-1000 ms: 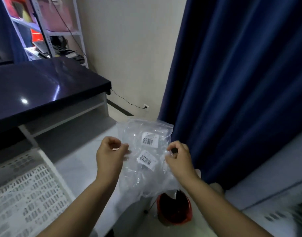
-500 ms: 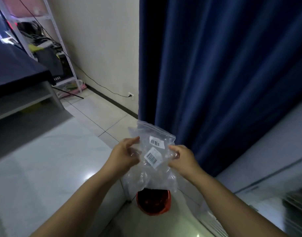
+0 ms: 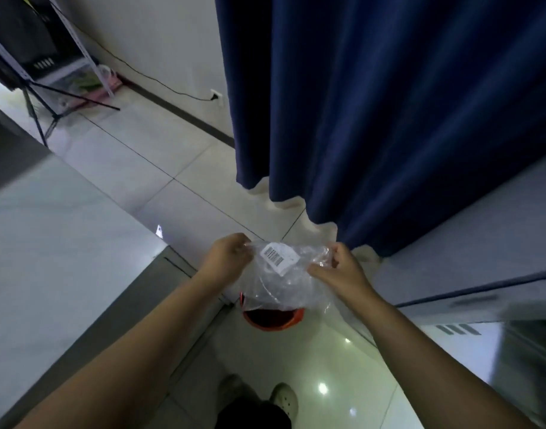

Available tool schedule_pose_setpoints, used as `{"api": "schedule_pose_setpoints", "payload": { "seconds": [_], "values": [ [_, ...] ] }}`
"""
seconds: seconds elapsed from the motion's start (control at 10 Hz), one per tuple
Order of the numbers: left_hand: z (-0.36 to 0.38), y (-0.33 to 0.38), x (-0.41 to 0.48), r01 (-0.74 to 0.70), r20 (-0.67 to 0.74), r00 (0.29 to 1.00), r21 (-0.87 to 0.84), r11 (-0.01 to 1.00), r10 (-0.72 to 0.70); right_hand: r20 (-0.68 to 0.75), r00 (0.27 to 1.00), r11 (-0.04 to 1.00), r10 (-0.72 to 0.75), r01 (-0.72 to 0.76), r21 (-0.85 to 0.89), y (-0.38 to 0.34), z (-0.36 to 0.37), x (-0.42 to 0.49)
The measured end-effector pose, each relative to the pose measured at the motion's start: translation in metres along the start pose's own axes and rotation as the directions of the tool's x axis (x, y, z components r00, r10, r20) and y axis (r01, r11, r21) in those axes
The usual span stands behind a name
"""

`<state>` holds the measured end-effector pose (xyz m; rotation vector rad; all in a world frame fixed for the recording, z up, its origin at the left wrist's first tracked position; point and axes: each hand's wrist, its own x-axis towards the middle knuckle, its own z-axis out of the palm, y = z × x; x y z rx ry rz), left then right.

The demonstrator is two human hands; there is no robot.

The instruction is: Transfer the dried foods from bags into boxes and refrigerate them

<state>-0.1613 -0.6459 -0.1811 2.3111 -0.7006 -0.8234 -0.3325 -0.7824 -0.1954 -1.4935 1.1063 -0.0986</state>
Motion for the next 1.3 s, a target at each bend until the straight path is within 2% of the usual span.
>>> {"api": "schedule_pose_setpoints", "payload": {
  "seconds": [0.1, 0.2, 0.4, 0.6, 0.7, 0.9, 1.0, 1.1, 1.2, 1.3],
  "values": [
    [0.041, -0.039, 0.041, 0.023, 0.047, 0.999, -0.015, 1.000, -0.022, 0.013, 0.994, 0.990, 0.112, -0.111, -0.084, 0.046, 0.018, 0.033],
    [0.084, -0.079, 0.072, 0.074, 0.075, 0.995, -0.042, 0.996, -0.071, -0.036, 0.989, 0.968, 0.145, -0.150, -0.201, 0.099, 0.040, 0.066],
    [0.170, -0.170, 0.121, 0.093, 0.102, 0.990, 0.038, 0.995, -0.097, -0.196, 0.969, 0.909, 0.148, -0.211, -0.358, 0.211, 0.091, 0.131],
    [0.246, -0.265, 0.171, 0.045, 0.126, 0.990, 0.154, 0.987, -0.065, -0.262, 0.941, 0.872, 0.216, -0.306, -0.381, 0.310, 0.153, 0.212],
    [0.270, -0.297, 0.187, 0.008, 0.152, 0.988, 0.208, 0.978, -0.041, -0.277, 0.939, 0.838, 0.205, -0.315, -0.446, 0.339, 0.178, 0.245],
    [0.311, -0.357, 0.211, -0.140, 0.179, 0.980, 0.311, 0.940, 0.087, -0.206, 0.965, 0.792, 0.164, -0.253, -0.556, 0.396, 0.212, 0.293],
    [0.320, -0.365, 0.213, -0.164, 0.181, 0.978, 0.348, 0.923, 0.105, -0.149, 0.988, 0.724, 0.052, -0.140, -0.675, 0.404, 0.213, 0.296],
    [0.319, -0.357, 0.211, -0.200, 0.200, 0.971, 0.397, 0.895, 0.128, -0.088, 0.988, 0.565, -0.125, -0.002, -0.825, 0.399, 0.208, 0.289],
    [0.307, -0.348, 0.205, -0.217, 0.208, 0.967, 0.380, 0.899, 0.146, -0.134, 0.975, 0.649, -0.179, 0.015, -0.761, 0.386, 0.202, 0.278],
    [0.285, -0.330, 0.193, -0.223, 0.217, 0.965, 0.394, 0.892, 0.146, -0.132, 0.967, 0.626, -0.216, 0.033, -0.779, 0.365, 0.189, 0.256]
  ]
}}
